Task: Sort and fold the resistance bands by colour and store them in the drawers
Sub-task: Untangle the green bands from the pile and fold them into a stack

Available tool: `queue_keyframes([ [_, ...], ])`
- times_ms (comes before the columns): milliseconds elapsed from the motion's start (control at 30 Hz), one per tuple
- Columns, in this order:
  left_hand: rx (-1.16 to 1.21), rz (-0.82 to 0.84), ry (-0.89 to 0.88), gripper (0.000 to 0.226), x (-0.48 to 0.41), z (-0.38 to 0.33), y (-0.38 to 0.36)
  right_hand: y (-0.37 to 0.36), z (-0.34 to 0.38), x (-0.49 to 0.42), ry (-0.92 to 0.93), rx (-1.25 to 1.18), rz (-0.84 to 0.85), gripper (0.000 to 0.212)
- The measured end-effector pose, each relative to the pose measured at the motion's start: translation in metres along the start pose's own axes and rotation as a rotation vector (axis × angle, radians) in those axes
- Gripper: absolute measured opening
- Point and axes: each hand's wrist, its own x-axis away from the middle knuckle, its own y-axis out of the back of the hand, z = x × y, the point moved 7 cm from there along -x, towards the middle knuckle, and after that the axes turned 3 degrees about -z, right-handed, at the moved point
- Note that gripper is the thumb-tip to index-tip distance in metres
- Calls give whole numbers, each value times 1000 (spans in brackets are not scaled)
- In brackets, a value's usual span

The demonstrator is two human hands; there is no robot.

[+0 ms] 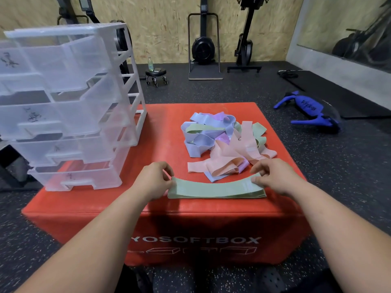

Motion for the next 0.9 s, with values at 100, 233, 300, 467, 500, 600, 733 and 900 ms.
queue_keyframes([
  [100,-67,5,-33,13,-3,0,-7,-6,2,1,14,59,8,25],
  [233,-130,18,-79,12,-5,-1,-14,-6,0,1,17,128,12,25],
  [300,-157,20,-101,10,-7,0,-15,-6,2,4,36,159,28,25],
  [467,-163,101,-248,36,-9,3,-15,-1,3,7,93,238,111,40],
  [500,-157,136,-284,44,-7,3,-16,-2,2,8,97,269,150,51],
  [600,-168,208,-345,64,1,3,-19,-8,1,15,113,324,244,69],
  [733,-244,188,-387,62,4,1,-21,-12,1,18,106,331,240,69],
  [900,-248,175,-377,63,3,-2,-20,-10,-2,17,90,322,228,64],
])
